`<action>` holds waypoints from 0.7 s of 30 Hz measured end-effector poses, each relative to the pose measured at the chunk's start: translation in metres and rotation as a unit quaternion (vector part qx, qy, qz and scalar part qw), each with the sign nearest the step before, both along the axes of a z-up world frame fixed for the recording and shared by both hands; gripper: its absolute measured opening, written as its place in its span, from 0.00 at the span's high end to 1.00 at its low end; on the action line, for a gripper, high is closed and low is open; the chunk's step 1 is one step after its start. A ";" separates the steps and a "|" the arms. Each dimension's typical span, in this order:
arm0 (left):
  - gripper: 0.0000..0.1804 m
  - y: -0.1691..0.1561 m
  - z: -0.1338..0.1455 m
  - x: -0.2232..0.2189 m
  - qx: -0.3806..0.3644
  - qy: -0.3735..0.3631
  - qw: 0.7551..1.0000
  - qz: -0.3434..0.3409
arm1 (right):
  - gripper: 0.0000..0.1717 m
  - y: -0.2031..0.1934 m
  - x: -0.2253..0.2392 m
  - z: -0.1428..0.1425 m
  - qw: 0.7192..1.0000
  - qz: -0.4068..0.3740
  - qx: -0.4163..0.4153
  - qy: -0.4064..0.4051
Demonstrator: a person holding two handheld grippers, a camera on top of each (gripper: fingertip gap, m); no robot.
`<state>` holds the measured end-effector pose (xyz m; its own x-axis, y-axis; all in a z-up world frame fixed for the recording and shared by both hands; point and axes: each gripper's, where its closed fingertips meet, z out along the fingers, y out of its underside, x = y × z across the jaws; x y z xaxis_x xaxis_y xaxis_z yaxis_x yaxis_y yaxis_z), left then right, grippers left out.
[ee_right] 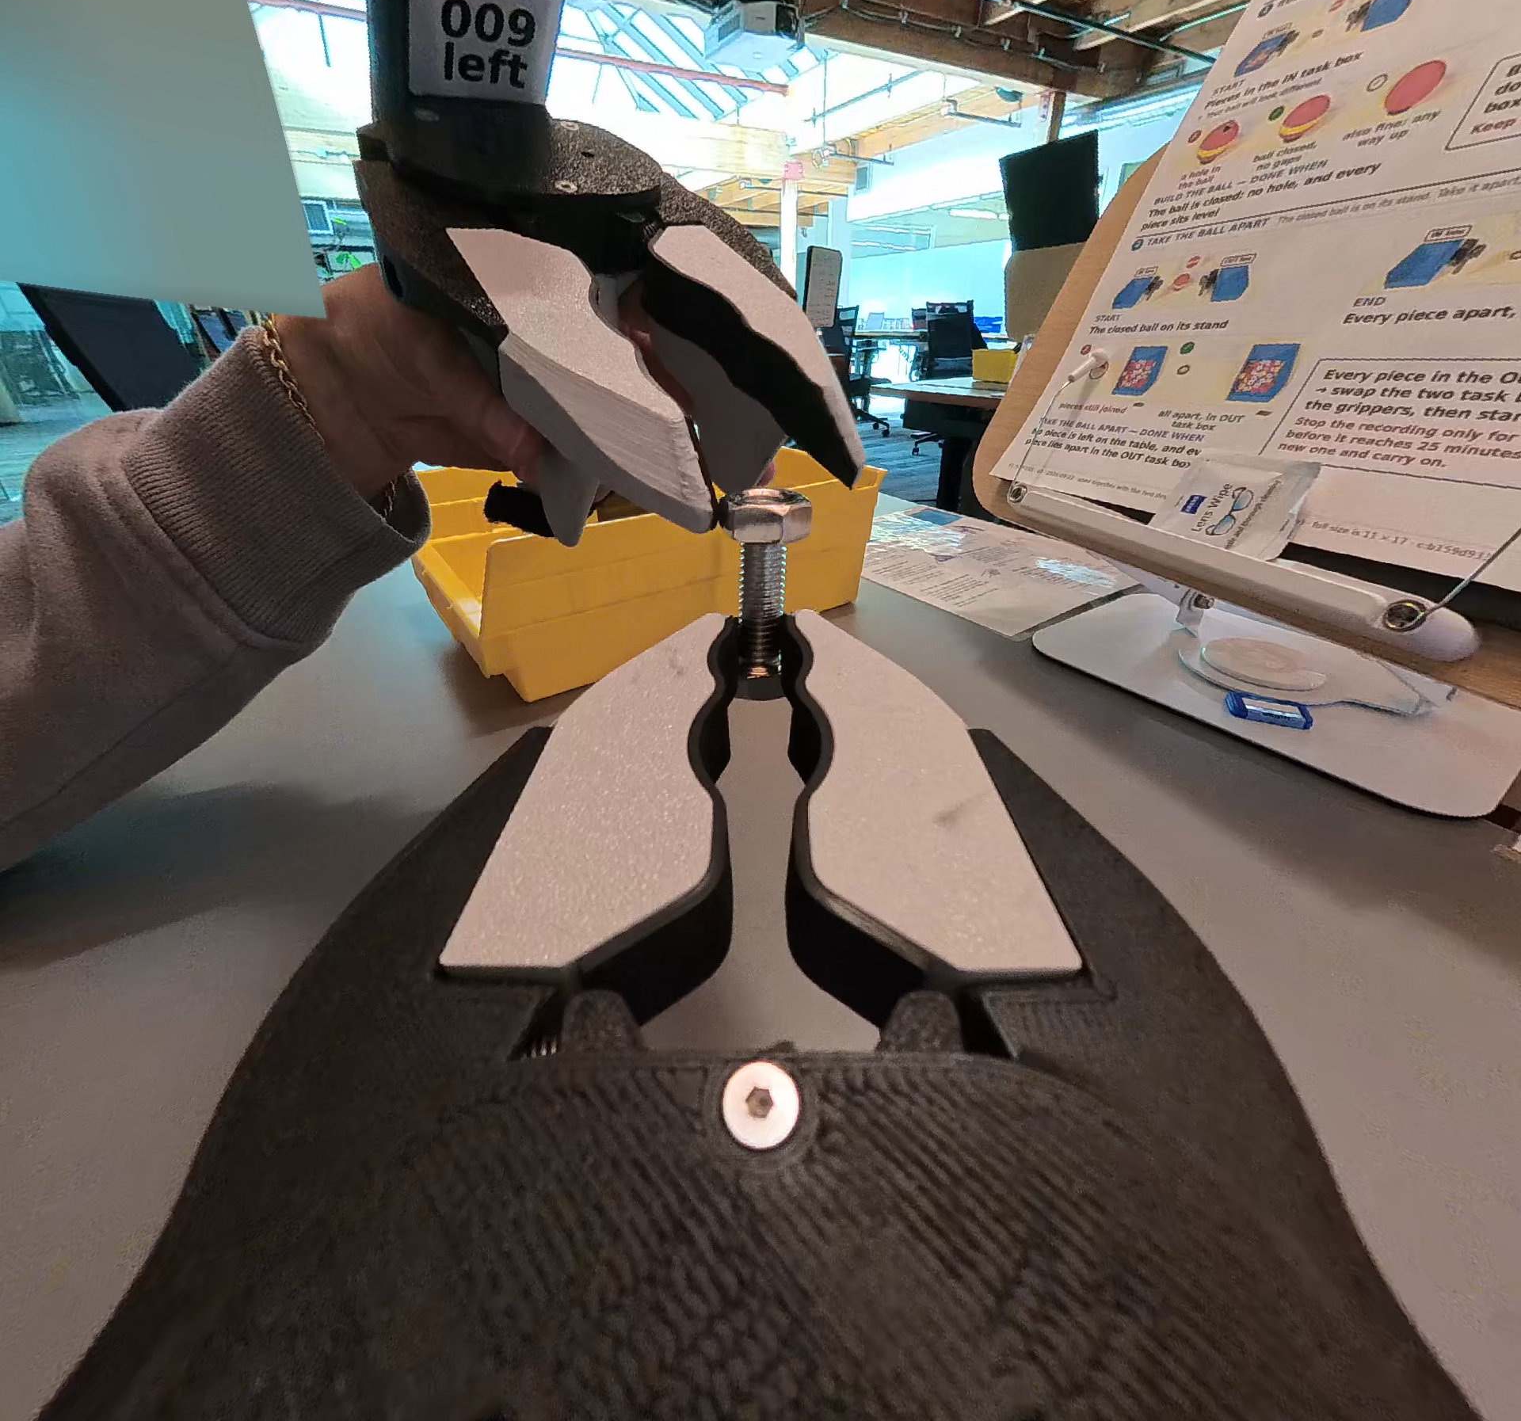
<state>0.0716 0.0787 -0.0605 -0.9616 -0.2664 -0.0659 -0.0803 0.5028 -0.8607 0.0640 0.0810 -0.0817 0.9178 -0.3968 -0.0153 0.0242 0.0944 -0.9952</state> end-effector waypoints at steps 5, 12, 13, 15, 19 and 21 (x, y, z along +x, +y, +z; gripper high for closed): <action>0.83 -0.011 0.006 -0.009 -0.040 0.022 0.998 -0.033 | 0.95 0.000 0.000 0.000 1.000 0.000 0.000 0.000; 0.91 -0.014 0.003 -0.012 -0.052 0.032 0.997 -0.053 | 0.95 0.000 -0.002 0.003 1.000 0.009 0.009 0.003; 0.91 -0.014 0.004 -0.012 -0.056 0.028 0.996 -0.058 | 0.95 0.000 -0.003 0.003 1.000 0.013 0.014 0.005; 0.91 -0.013 0.005 -0.014 -0.059 0.016 0.996 -0.069 | 0.95 0.002 -0.005 0.005 1.000 0.021 0.021 0.010; 0.91 -0.012 0.002 -0.015 -0.033 -0.005 0.997 -0.072 | 0.95 0.004 -0.005 0.001 1.000 0.020 0.004 0.006; 0.91 -0.011 -0.001 -0.015 -0.014 -0.015 0.997 -0.069 | 0.95 0.004 -0.005 -0.001 1.000 0.014 -0.009 -0.001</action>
